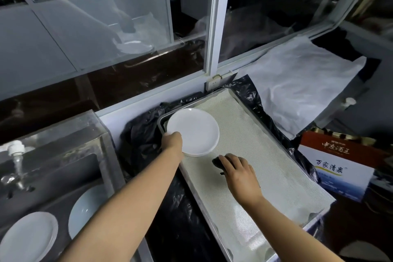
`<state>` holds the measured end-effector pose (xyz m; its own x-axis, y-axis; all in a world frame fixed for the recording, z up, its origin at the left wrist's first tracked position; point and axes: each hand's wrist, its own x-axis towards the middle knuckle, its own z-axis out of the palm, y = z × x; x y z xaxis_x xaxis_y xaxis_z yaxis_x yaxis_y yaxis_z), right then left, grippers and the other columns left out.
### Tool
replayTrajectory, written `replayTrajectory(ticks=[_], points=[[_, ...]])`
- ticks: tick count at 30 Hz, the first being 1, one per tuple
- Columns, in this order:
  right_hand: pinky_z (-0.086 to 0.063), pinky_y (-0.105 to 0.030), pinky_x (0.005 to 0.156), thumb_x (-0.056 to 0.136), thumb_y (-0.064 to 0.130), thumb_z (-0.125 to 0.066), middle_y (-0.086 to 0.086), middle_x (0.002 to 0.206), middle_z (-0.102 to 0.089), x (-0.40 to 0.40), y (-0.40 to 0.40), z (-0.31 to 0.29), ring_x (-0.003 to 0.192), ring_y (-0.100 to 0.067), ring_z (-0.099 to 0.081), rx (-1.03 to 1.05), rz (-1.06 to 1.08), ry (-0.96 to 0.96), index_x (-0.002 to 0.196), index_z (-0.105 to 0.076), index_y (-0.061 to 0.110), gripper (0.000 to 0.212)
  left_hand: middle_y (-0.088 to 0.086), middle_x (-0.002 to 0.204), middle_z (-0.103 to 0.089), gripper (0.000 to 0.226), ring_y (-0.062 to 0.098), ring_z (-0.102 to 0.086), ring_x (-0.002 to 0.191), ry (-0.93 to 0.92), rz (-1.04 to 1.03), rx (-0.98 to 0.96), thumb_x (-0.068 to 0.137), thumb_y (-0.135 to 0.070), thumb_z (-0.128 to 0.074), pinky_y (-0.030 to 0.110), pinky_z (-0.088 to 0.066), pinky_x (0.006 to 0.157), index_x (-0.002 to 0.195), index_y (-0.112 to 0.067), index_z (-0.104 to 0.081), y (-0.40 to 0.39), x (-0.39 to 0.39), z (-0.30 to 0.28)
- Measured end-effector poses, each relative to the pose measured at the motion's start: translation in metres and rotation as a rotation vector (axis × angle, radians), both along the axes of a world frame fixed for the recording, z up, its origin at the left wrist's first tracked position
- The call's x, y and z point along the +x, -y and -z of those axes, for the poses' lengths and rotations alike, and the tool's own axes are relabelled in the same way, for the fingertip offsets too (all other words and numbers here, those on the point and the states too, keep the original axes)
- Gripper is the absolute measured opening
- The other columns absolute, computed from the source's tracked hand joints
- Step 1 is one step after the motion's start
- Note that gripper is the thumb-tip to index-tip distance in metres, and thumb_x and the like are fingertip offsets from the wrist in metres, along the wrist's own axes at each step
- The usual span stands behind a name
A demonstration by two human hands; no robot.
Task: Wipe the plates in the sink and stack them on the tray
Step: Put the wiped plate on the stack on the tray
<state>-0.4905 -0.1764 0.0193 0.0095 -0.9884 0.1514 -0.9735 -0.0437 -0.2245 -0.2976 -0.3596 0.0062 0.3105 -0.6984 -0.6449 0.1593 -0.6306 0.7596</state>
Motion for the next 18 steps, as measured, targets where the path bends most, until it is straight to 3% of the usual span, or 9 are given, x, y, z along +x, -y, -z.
replayTrajectory(ticks=[3, 7, 12, 15, 18], points=[[-0.051, -0.041, 0.086, 0.084, 0.012, -0.075, 0.004, 0.131, -0.054, 0.002, -0.006, 0.001, 0.109, -0.026, -0.056, -0.017, 0.003, 0.021, 0.138, -0.05, 0.027, 0.061, 0.013, 0.135, -0.056, 0.058, 0.036, -0.064, 0.106, 0.16, 0.092, 0.036, 0.068, -0.026, -0.047, 0.048, -0.057, 0.096, 0.124, -0.021, -0.065, 0.014, 0.011, 0.012], [-0.051, -0.04, 0.084, 0.086, 0.014, -0.074, 0.005, 0.129, -0.055, 0.007, -0.012, 0.0, 0.107, -0.025, -0.056, -0.041, 0.017, 0.036, 0.136, -0.051, 0.027, 0.056, 0.012, 0.127, -0.065, 0.068, 0.038, -0.061, 0.114, 0.233, 0.121, -0.001, 0.066, -0.027, -0.043, 0.051, -0.054, 0.1, 0.13, -0.015, -0.061, 0.016, 0.023, 0.004], [-0.052, -0.042, 0.085, 0.09, 0.016, -0.071, 0.005, 0.128, -0.056, 0.023, -0.012, -0.004, 0.107, -0.027, -0.057, -0.017, 0.034, 0.038, 0.136, -0.05, 0.028, 0.052, 0.021, 0.11, -0.071, 0.023, 0.044, -0.066, 0.11, 0.161, 0.143, -0.054, 0.075, -0.015, -0.045, 0.054, -0.055, 0.094, 0.086, -0.012, -0.065, -0.012, 0.027, -0.036], [-0.052, -0.041, 0.084, 0.092, 0.018, -0.068, 0.007, 0.126, -0.057, 0.044, -0.009, -0.01, 0.104, -0.026, -0.057, 0.001, 0.038, 0.039, 0.134, -0.051, 0.03, 0.047, 0.019, 0.121, -0.069, 0.035, 0.044, -0.061, 0.119, 0.123, 0.26, -0.07, 0.08, -0.014, -0.047, 0.056, -0.053, 0.097, 0.107, -0.014, -0.07, -0.03, 0.035, -0.054], [-0.051, -0.038, 0.082, 0.095, 0.02, -0.064, 0.008, 0.121, -0.058, 0.072, -0.008, -0.016, 0.098, -0.026, -0.057, 0.011, 0.042, 0.046, 0.13, -0.054, 0.032, 0.039, 0.014, 0.126, -0.069, 0.045, 0.038, -0.062, 0.122, 0.081, 0.308, -0.046, 0.091, -0.015, -0.054, 0.047, -0.053, 0.1, 0.135, -0.019, -0.063, -0.047, 0.056, -0.057]])
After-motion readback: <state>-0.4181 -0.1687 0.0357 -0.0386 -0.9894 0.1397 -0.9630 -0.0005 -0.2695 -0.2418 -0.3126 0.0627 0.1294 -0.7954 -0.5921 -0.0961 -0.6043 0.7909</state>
